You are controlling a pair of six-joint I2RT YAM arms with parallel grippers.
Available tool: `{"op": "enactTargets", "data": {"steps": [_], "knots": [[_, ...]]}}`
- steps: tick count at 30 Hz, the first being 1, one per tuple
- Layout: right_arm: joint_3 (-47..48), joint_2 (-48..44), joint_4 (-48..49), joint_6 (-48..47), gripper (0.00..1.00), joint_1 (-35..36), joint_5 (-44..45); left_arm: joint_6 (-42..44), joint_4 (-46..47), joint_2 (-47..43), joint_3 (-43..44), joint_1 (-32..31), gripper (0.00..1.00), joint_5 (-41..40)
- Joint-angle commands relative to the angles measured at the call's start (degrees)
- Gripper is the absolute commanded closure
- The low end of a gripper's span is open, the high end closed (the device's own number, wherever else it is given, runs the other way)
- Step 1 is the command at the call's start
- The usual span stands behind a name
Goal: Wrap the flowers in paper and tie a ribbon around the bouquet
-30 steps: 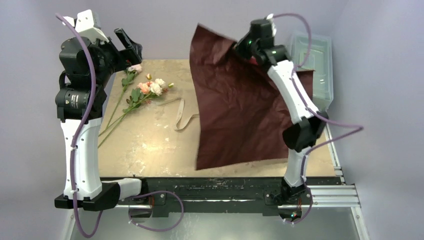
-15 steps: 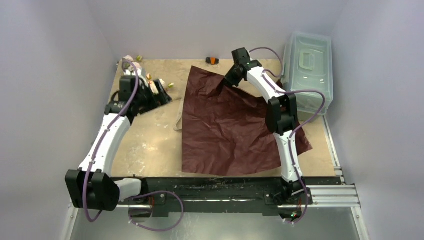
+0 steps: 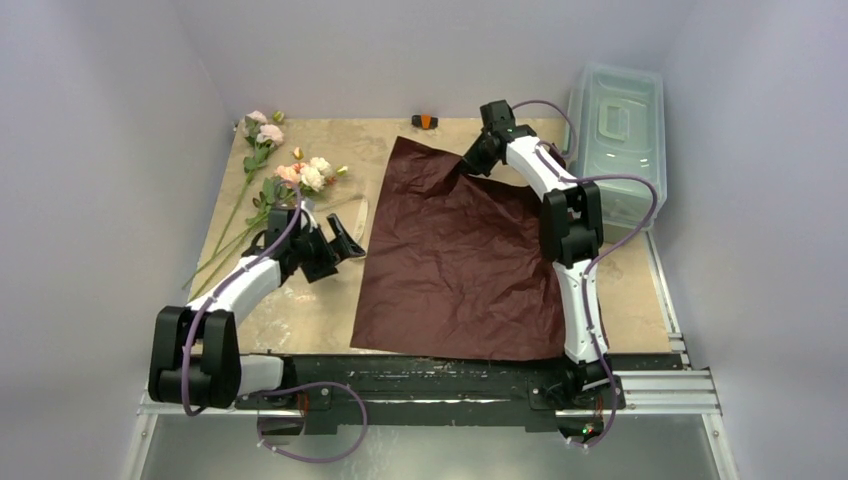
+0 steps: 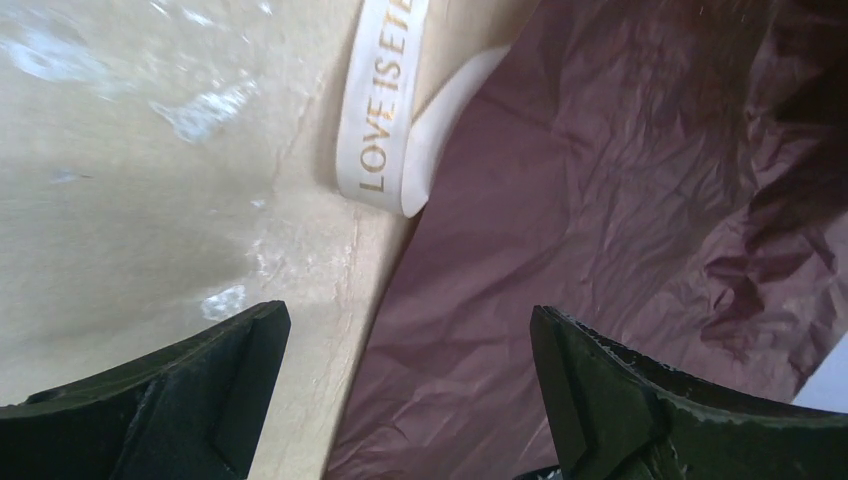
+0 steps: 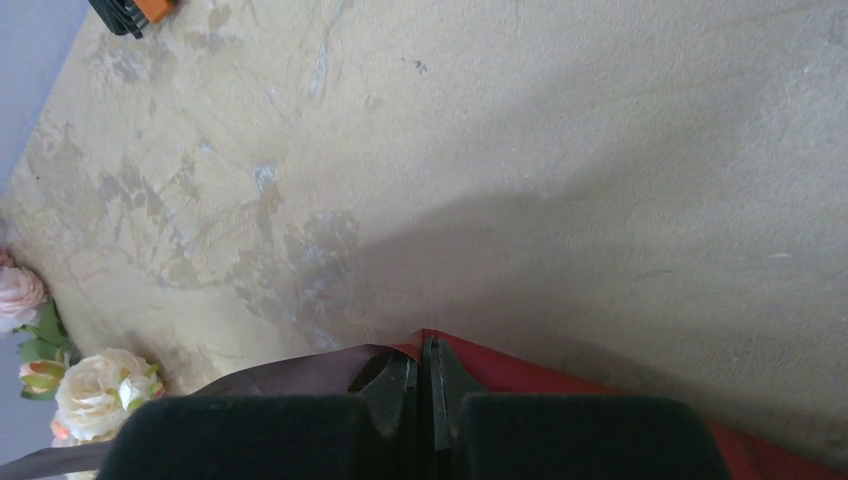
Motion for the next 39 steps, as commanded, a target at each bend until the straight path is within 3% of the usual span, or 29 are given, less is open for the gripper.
{"op": "enactTargets", "data": {"steps": [1, 5, 16, 20, 24, 26, 29, 31, 33, 39], "knots": [[-1.03, -0.89, 2.65, -1.69, 1.0, -0.95, -2.58, -3.34, 14.94, 2.77, -6.01, -1.52, 0.0, 7.62], [-1.06, -1.15, 3.22, -2.71, 1.0, -1.23, -3.34, -6.5, 24.67, 5.4, -11.46, -3.57, 0.01, 9.43], [-6.25, -3.77, 9.99, -2.1, 1.0, -1.84, -14.78, -0.45, 28.05, 11.82, -12.09, -4.89, 0.03, 6.68], [-7.25, -4.78, 9.5, -2.44, 1.0, -1.89, -15.5, -0.25, 30.17, 13.95, -12.64, -4.89, 0.1, 7.06], [-8.0, -5.26, 9.08, -2.33, 1.0, -2.13, -15.47, -1.58, 33.91, 15.16, -14.16, -5.02, 0.26, 9.11], [-7.92, -5.12, 8.89, -1.67, 1.0, -2.23, -15.87, -2.77, 36.1, 15.21, -14.97, -5.19, 0.41, 10.82], [-7.43, -5.23, 8.19, -1.14, 1.0, -2.39, -16.28, -4.58, 38.0, 15.58, -14.74, -5.5, 0.72, 13.26], [-5.92, -5.35, 6.16, -1.78, 1.0, -2.36, -15.88, -7.02, 38.67, 15.21, -13.81, -5.51, 1.0, 14.98], [-3.67, -5.5, 3.37, -3.48, 1.0, -2.39, -15.07, -5.54, 32.44, 12.83, -10.12, -5.59, 1.0, 13.66], [-6.11, -9.95, -2.27, -6.24, 1.0, -2.39, -13.79, 5.44, 1.4, 9.5, 10.65, -4.19, 1.0, 4.44]]}}
